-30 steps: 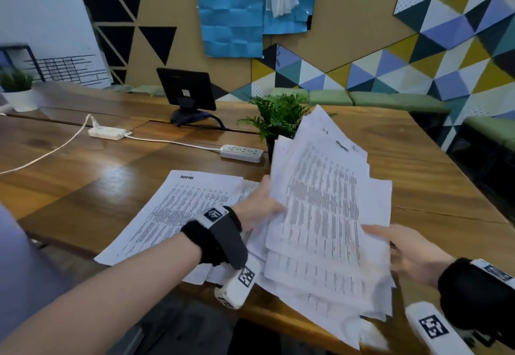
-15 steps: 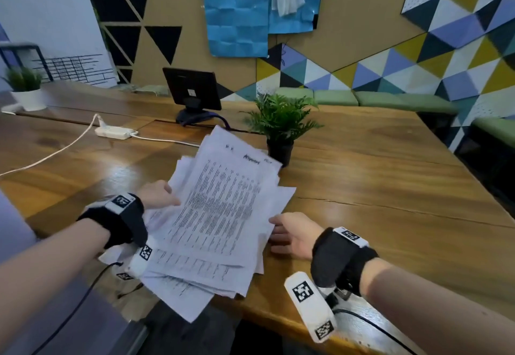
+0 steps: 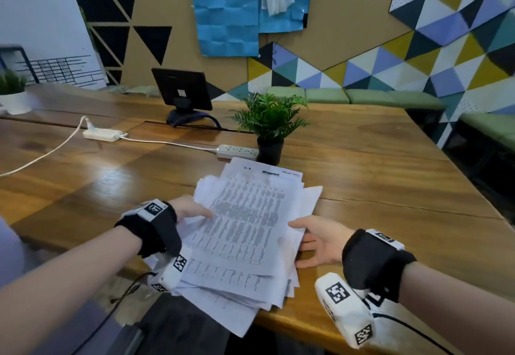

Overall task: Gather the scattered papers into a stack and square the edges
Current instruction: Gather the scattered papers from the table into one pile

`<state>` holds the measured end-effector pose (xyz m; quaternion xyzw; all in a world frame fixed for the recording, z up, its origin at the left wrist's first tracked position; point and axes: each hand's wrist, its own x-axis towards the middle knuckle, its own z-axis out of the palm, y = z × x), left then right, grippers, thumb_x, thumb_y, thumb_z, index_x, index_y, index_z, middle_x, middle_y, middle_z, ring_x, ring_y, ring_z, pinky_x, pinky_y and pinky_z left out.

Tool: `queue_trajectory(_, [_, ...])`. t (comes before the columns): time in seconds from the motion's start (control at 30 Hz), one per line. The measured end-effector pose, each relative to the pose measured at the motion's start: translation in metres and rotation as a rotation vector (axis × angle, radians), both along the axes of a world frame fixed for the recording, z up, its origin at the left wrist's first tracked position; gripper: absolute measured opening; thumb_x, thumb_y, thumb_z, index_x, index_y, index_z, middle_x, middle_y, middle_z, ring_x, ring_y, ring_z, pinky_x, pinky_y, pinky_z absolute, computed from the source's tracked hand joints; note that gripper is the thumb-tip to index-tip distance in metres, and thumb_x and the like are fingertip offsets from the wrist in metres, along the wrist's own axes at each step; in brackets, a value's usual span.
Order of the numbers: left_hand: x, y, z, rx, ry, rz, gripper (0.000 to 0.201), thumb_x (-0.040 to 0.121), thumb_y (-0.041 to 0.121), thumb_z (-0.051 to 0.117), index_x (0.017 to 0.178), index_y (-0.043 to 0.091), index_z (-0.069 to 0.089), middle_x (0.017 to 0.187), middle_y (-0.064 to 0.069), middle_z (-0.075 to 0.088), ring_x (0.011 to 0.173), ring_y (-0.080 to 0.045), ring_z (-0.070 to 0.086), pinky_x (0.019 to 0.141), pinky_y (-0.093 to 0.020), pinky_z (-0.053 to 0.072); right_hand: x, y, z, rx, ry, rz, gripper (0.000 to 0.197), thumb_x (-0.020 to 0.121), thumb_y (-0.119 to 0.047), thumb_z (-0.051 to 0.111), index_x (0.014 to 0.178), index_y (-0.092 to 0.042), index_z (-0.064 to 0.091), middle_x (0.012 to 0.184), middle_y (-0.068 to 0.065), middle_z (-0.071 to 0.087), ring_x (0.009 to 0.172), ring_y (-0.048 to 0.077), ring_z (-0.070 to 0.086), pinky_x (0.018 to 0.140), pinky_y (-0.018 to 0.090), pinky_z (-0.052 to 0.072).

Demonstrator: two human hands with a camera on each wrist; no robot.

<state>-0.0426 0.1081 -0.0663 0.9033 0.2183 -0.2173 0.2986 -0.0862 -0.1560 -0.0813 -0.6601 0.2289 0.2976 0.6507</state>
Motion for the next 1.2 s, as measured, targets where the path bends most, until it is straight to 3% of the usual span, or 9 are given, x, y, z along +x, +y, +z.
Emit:
queue_trajectory(0.07, [-0.002,-0.026,-0.006,-0.130,0.030,0.019,0.051,0.085,0.010,0.067,0.130,-0.002,0.046,0.144,-0.008,0.034,0.140,-0.033,0.032,0.094,-0.031,0.037,-0.004,-0.018,0.000,-0.049,0.005,-0.023,0.037,0.089,-0.011,0.058,0.124,-0.010,0.045,0.134,0.018,0.048,0.120,0.033,0.048,0.085,0.051,0.047])
queue_trajectory(0.33, [0.037,-0.113,-0.060,-0.210,-0.080,-0.230,0.114,0.046,0.031,0.071,0.148,0.018,0.023,0.153,-0.009,0.038,0.134,-0.032,0.043,0.109,-0.045,0.041,-0.011,-0.095,-0.003,-0.202,-0.068,-0.137,0.041,0.086,-0.007,0.060,0.125,0.002,0.052,0.119,0.020,0.061,0.093,0.032,0.058,0.070,0.034,0.047])
queue_trajectory(0.43, [0.004,-0.153,-0.027,-0.032,-0.126,-0.321,0.076,0.082,0.018,0.056,0.148,0.009,0.018,0.152,-0.018,0.023,0.139,-0.039,0.028,0.113,-0.046,0.031,-0.018,-0.117,-0.005,-0.232,-0.081,-0.146,0.042,0.084,-0.009,0.062,0.124,0.003,0.055,0.121,0.025,0.061,0.091,0.037,0.061,0.076,0.040,0.054])
queue_trajectory(0.53, [0.003,-0.171,-0.025,0.024,-0.156,-0.289,0.062,0.093,0.017,0.046,0.147,0.010,0.017,0.154,-0.020,0.017,0.143,-0.040,0.020,0.114,-0.045,0.025,-0.018,-0.131,-0.009,-0.280,-0.032,-0.144,0.052,0.078,-0.014,0.068,0.126,-0.003,0.052,0.102,0.018,0.056,0.065,0.031,0.051,0.043,0.024,0.049])
queue_trajectory(0.73, [0.020,-0.175,-0.009,-0.156,-0.113,-0.268,0.065,0.086,0.004,0.054,0.145,0.001,0.027,0.143,-0.022,0.044,0.130,-0.038,0.046,0.109,-0.042,0.040,-0.019,-0.136,-0.004,-0.137,-0.055,-0.197,0.035,0.089,-0.001,0.051,0.124,0.000,0.053,0.122,0.022,0.063,0.110,0.040,0.060,0.094,0.047,0.045])
queue_trajectory(0.83, [0.025,-0.174,-0.001,-0.321,-0.037,-0.239,0.062,0.083,0.000,0.054,0.141,-0.004,0.032,0.138,-0.018,0.046,0.126,-0.038,0.048,0.102,-0.037,0.042,-0.015,-0.136,-0.003,-0.100,-0.072,-0.243,0.031,0.092,0.000,0.048,0.122,-0.001,0.054,0.114,0.019,0.065,0.098,0.036,0.062,0.078,0.043,0.051])
queue_trajectory(0.9, [0.021,-0.176,0.005,-0.417,-0.058,-0.202,0.073,0.077,-0.001,0.056,0.145,-0.001,0.028,0.137,-0.019,0.047,0.122,-0.038,0.050,0.100,-0.038,0.043,-0.016,-0.132,-0.001,-0.113,-0.075,-0.249,0.032,0.090,-0.003,0.053,0.122,-0.002,0.056,0.119,0.020,0.065,0.106,0.037,0.062,0.089,0.048,0.051])
queue_trajectory(1.07, [0.005,-0.185,0.018,-0.576,-0.379,-0.266,0.086,0.085,-0.007,0.049,0.153,0.017,0.002,0.146,-0.013,0.041,0.129,-0.031,0.044,0.101,-0.034,0.041,-0.016,-0.147,-0.014,-0.242,-0.129,-0.278,0.043,0.082,-0.001,0.063,0.123,0.008,0.055,0.104,0.024,0.068,0.092,0.037,0.066,0.082,0.047,0.052])
queue_trajectory(1.2, [-0.004,-0.182,0.045,-0.675,-0.694,-0.450,0.066,0.085,-0.006,0.055,0.143,0.017,0.035,0.134,0.000,0.054,0.124,-0.016,0.050,0.099,-0.027,0.043,-0.021,-0.166,0.009,-0.025,-0.207,-0.266,0.057,0.071,0.002,0.066,0.126,0.009,0.054,0.106,0.026,0.070,0.081,0.034,0.070,0.067,0.038,0.053])
